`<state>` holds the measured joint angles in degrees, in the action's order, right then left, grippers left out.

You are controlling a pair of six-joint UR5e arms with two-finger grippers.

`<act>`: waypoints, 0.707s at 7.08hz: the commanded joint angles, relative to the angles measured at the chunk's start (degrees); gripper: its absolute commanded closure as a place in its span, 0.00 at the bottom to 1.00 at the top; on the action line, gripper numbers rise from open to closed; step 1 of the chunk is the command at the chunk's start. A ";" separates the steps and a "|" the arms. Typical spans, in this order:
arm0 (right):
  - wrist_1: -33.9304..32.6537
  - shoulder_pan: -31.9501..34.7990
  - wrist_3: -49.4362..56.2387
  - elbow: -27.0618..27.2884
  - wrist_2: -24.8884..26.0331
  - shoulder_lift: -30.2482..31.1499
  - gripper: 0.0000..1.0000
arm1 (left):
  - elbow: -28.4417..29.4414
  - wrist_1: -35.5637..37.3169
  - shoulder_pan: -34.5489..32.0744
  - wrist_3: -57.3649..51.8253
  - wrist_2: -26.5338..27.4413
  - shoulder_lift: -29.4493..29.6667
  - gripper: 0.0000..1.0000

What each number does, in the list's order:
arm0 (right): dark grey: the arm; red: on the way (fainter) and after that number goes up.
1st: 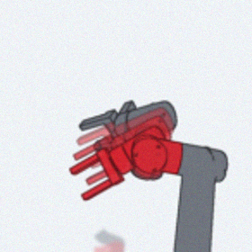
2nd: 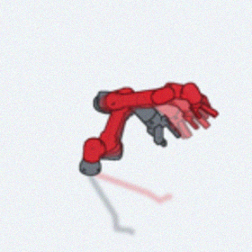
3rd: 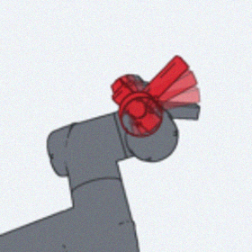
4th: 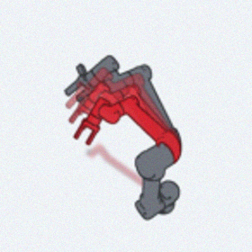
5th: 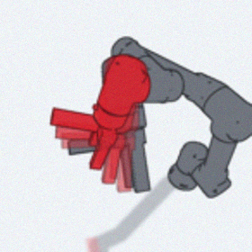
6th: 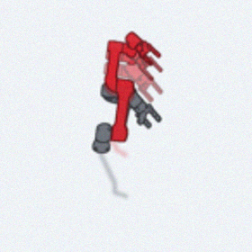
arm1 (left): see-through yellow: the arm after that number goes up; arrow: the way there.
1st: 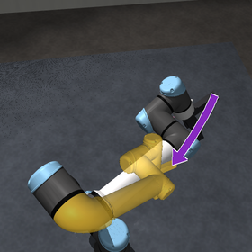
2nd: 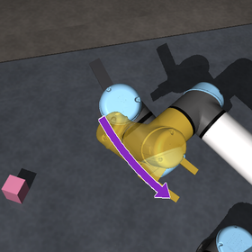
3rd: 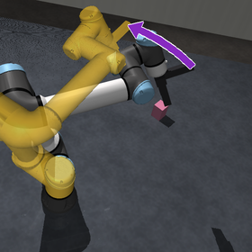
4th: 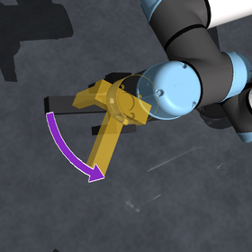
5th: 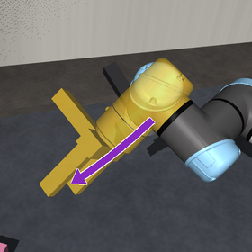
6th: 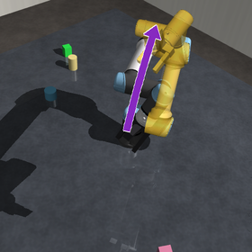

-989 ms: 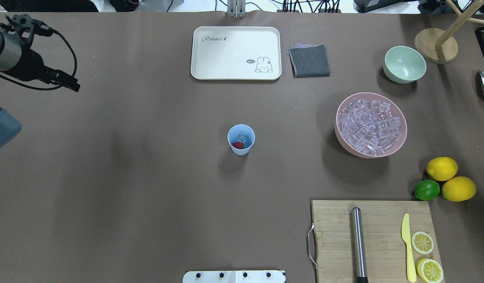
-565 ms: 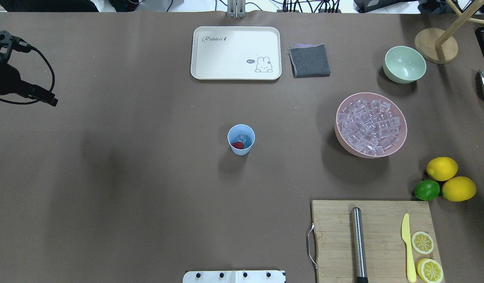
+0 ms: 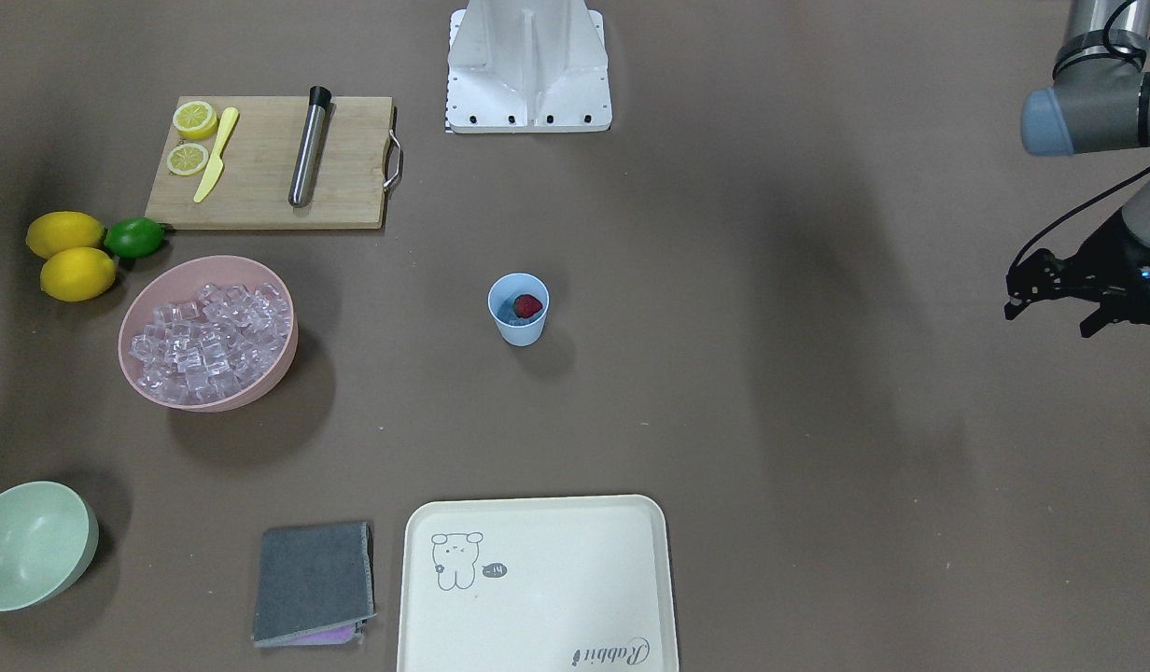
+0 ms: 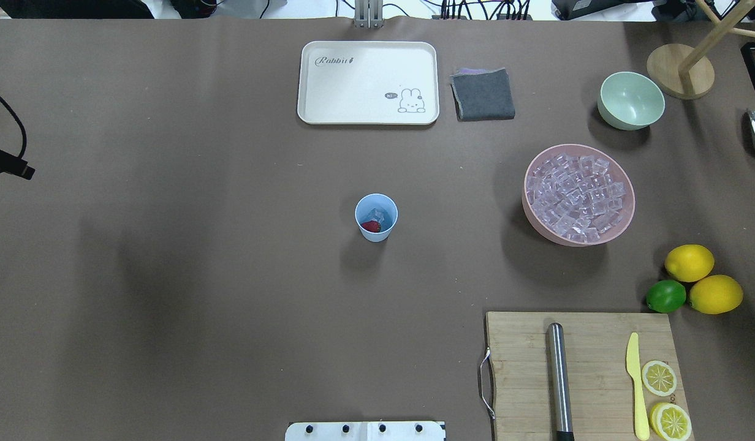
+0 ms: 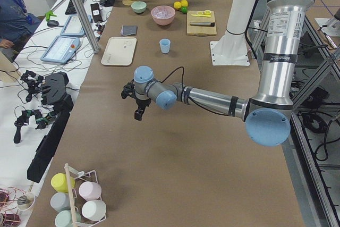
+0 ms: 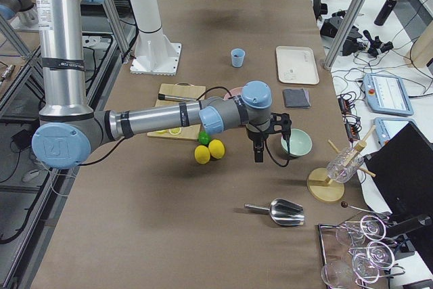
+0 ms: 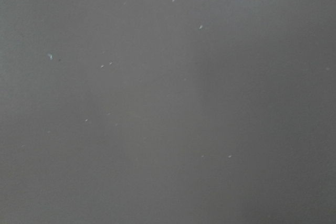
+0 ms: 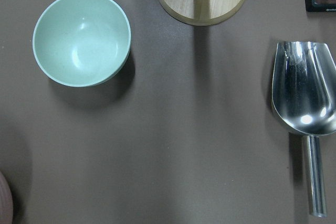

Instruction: Put ice and strawberries in cup

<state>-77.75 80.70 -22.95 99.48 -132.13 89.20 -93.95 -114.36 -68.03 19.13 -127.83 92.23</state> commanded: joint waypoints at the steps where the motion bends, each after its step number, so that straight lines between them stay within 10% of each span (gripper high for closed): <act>1: 0.22 -0.01 -0.07 0.10 -0.14 -0.26 0.00 | 0.26 0.01 -2.54 -0.76 -1.37 -1.52 0.03; 5: 0.49 0.07 -0.07 0.18 -0.67 1.23 0.00 | -0.27 -0.16 -2.63 -0.59 -1.55 -1.35 0.03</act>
<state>-77.30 80.69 -22.65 99.33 -132.26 89.69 -93.95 -114.43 -70.63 18.45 -129.27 90.75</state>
